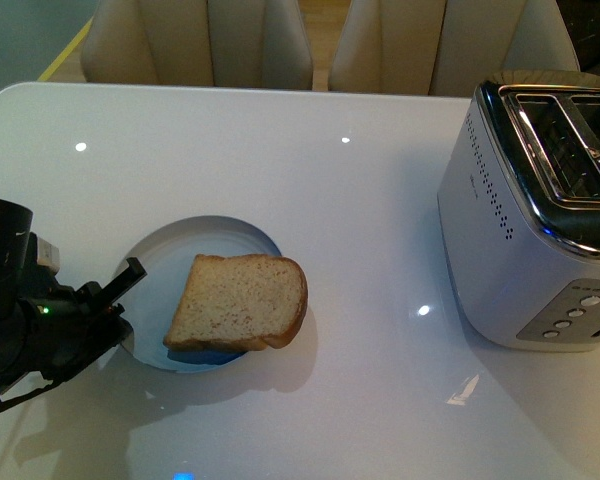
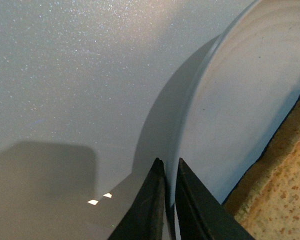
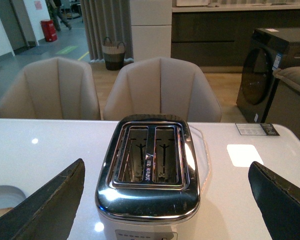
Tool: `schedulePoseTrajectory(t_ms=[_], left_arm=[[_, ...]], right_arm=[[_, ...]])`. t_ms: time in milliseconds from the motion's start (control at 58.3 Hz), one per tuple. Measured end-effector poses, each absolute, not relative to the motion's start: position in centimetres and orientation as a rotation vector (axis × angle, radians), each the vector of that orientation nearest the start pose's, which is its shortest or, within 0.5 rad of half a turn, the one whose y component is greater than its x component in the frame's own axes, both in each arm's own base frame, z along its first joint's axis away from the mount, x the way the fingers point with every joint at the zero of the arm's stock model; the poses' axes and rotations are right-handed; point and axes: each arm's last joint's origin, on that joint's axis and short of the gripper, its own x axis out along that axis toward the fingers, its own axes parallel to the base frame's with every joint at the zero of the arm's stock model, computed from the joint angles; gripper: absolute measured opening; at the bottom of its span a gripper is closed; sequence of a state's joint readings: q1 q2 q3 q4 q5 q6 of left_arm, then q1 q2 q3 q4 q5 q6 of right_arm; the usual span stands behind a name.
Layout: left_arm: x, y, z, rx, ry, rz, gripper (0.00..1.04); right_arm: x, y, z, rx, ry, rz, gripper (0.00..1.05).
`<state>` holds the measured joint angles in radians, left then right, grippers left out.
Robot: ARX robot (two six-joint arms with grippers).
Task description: Left arm holds plate, right arm toasts bread
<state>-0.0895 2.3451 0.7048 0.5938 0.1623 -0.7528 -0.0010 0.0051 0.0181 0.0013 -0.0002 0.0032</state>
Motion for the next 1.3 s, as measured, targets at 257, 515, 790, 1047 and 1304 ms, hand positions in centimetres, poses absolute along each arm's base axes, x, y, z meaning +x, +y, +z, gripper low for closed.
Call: schedulePoseTrajectory(t_ms=[257,515,790,1047,1304], left_arm=[[27.2,-2.1,-1.4,-0.790,1.058,0.206,0.03],[26.2,-3.0,4.6,-0.831,1.010,0.192,0.03],[26.2,-6.8,12.2,-0.831,0.946,0.128,0.03],[26.3,-10.8,17.6,-0.851,0.904,0.070,0.03],[26.2,-14.6,20.8,-0.866,0.887,0.035,0.03]], right_arm=[[9.7,0.0,16.9,0.003,-0.014,-0.001,0.96],[9.7,0.0,16.9,0.003,-0.014,-0.001,0.96],[9.7,0.0,16.9,0.003,-0.014,-0.001,0.96],[9.7,0.0,16.9,0.003,-0.014,-0.001,0.96],[9.7,0.0,16.9,0.003,-0.014,-0.001,0.96]])
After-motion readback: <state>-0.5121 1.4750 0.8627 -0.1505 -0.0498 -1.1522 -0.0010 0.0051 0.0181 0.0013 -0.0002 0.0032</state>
